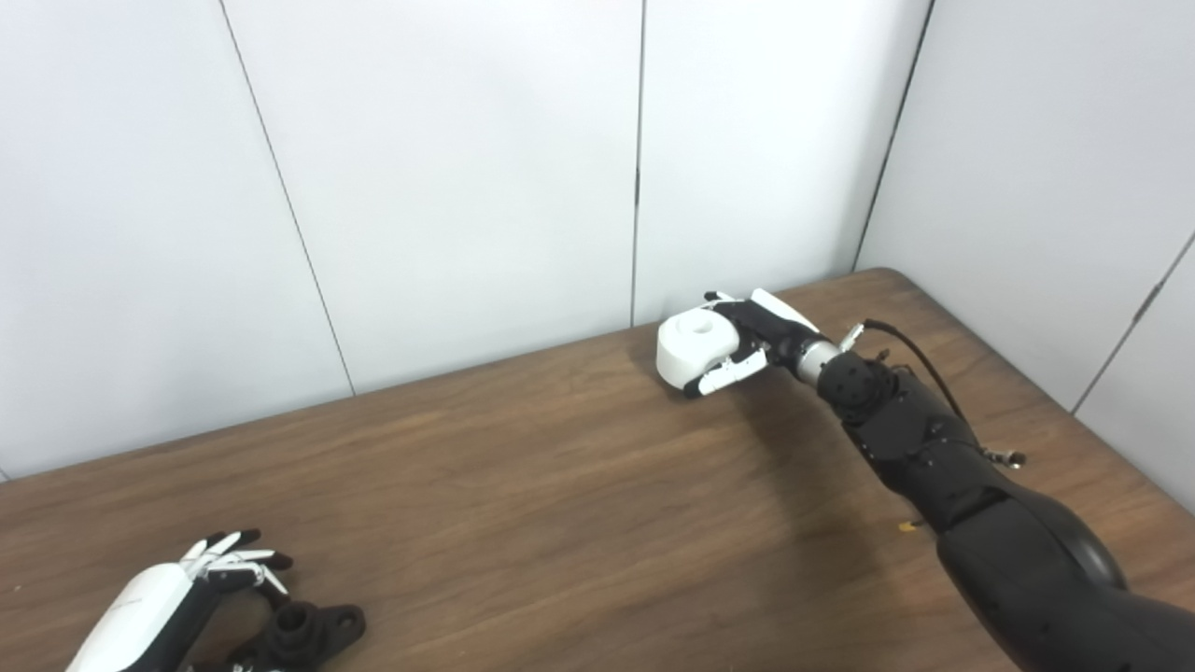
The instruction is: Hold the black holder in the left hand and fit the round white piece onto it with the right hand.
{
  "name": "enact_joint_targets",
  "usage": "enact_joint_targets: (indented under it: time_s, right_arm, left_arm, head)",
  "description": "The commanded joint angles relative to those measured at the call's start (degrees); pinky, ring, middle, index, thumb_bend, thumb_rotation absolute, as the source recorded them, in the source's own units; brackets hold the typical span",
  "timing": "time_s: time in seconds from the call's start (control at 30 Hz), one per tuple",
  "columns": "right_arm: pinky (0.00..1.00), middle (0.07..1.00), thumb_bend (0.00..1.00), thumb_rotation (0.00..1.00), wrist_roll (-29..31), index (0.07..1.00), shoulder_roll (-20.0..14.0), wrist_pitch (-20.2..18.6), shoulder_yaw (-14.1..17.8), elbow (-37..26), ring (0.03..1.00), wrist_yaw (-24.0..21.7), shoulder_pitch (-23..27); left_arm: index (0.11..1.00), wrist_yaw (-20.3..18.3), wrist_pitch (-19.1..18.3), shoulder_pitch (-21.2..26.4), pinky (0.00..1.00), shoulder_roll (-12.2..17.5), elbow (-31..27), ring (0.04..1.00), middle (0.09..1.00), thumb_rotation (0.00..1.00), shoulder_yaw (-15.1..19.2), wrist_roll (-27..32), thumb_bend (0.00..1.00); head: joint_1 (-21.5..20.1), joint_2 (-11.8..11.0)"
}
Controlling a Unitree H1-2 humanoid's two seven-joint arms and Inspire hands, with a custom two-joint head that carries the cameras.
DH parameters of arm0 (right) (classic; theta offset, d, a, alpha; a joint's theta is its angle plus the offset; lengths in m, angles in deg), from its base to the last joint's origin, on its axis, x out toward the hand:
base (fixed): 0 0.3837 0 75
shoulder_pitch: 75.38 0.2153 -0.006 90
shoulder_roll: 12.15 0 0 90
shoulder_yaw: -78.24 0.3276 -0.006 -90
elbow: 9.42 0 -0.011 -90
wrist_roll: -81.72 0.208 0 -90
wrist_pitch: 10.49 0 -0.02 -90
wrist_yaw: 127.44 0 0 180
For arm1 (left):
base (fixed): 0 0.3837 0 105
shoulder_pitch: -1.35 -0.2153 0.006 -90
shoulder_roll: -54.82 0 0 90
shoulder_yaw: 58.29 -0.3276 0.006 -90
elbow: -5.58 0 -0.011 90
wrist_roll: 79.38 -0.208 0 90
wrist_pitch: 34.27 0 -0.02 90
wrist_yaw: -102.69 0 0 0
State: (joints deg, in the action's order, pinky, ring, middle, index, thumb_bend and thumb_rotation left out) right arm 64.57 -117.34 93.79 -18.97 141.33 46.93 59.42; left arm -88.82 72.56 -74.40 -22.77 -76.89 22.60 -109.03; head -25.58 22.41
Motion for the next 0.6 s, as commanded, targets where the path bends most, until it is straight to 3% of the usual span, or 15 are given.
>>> enact_joint_targets:
  time_s: [0.0,0.03,0.07,0.13,0.57]
  right_arm:
    - [1.00,0.958,0.98,0.25,-0.6,0.669,-0.2,2.7,-0.6,1.3,1.000,2.9,3.3]
    - [1.00,0.930,0.71,0.19,-0.9,0.563,-0.2,3.4,-0.9,2.0,1.000,3.7,3.5]
    - [1.00,0.920,0.62,0.17,-1.0,0.528,0.0,4.2,-1.0,2.9,1.000,4.8,3.6]
    - [1.00,0.872,0.55,0.15,-1.1,0.492,0.2,5.6,-1.4,4.1,1.000,6.7,3.9]
    - [1.00,0.835,0.53,0.15,-1.3,0.481,0.7,6.6,-1.8,2.2,1.000,10.5,2.8]
  left_arm:
    - [0.482,1.0,0.1,1.6,1.00,1.7,-2.6,0.947,0.790,0.04,1.2,-0.1,0.52]
    - [0.482,0.9,0.0,1.5,1.00,1.7,-2.8,0.949,0.790,0.04,1.3,-0.1,0.52]
    - [0.482,1.1,0.1,1.4,1.00,1.8,-2.8,0.949,0.791,0.04,1.4,-0.1,0.52]
    - [0.482,1.3,0.2,1.3,1.00,1.9,-3.0,0.950,0.790,0.04,1.6,-0.1,0.52]
    - [0.482,2.8,2.1,2.0,1.00,2.3,-0.7,0.952,0.787,0.04,2.4,-0.2,0.52]
  head:
    - [0.0,0.0]
    - [0.0,0.0]
    - [0.0,0.0]
    - [0.0,0.0]
    - [-1.7,1.0]
